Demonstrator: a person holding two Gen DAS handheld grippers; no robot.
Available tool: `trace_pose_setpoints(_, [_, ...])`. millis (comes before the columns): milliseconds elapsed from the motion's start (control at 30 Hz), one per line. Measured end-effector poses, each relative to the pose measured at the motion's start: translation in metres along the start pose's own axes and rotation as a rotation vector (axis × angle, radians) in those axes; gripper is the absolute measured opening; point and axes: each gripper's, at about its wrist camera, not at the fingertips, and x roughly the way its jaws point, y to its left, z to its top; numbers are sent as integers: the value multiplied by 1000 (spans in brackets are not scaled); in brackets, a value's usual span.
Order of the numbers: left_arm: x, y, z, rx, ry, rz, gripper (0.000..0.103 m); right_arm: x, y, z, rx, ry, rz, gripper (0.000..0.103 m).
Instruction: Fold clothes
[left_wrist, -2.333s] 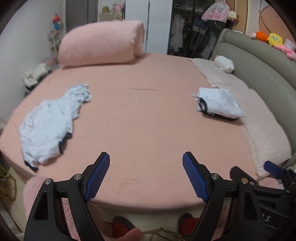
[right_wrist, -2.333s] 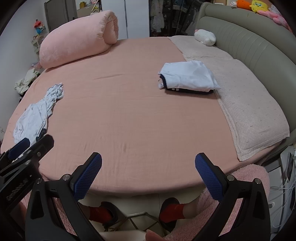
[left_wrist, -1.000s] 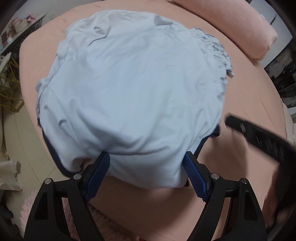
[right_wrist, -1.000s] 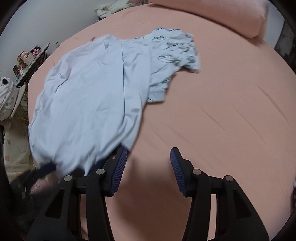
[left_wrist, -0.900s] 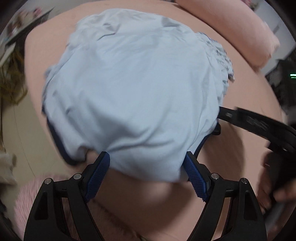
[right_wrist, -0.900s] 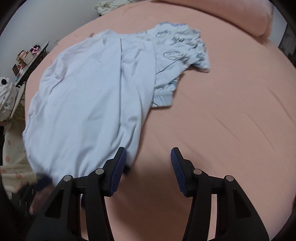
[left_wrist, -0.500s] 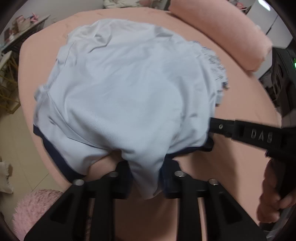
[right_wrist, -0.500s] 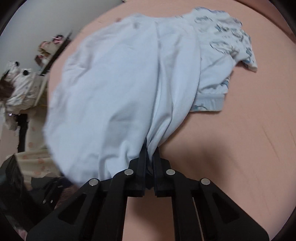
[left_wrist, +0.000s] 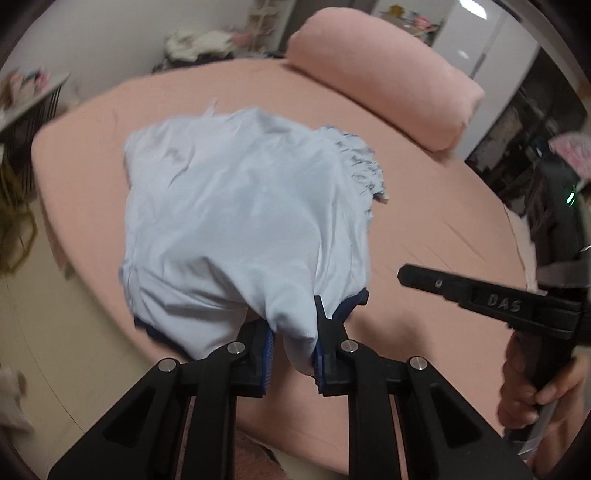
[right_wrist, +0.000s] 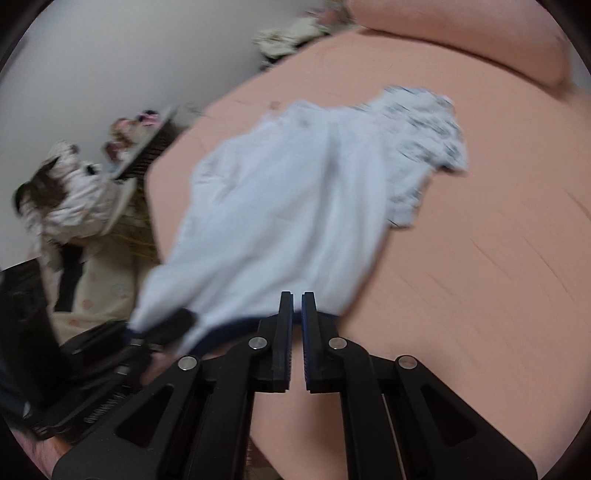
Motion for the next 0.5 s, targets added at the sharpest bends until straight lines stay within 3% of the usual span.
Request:
trace_pose_setpoints(67, [-6,6,-7,-21,-24,9,17,9,-14,-7,51,27,-8,23])
trace_pose_setpoints(100, [-10,8,-9,-22,-35,20,17,13,-20,-13,70,33,-6,36])
trace_pose_setpoints(200, [-18,11,-14,-38,-51,37,17,39,-28,-11,143,64,32,52])
trace_pose_setpoints(400, [-15,13,-15,-30,-40,29,17,93,-41,0,294,131,117,68])
trace_pose_setpoints(467, [-13,11,-19,-22,-26,28,17,110,-44,4,331,154,151,68])
trace_pose_setpoints(500, [-12,9,-20,-18,-19,27,17,119,-42,7,333,168,175,56])
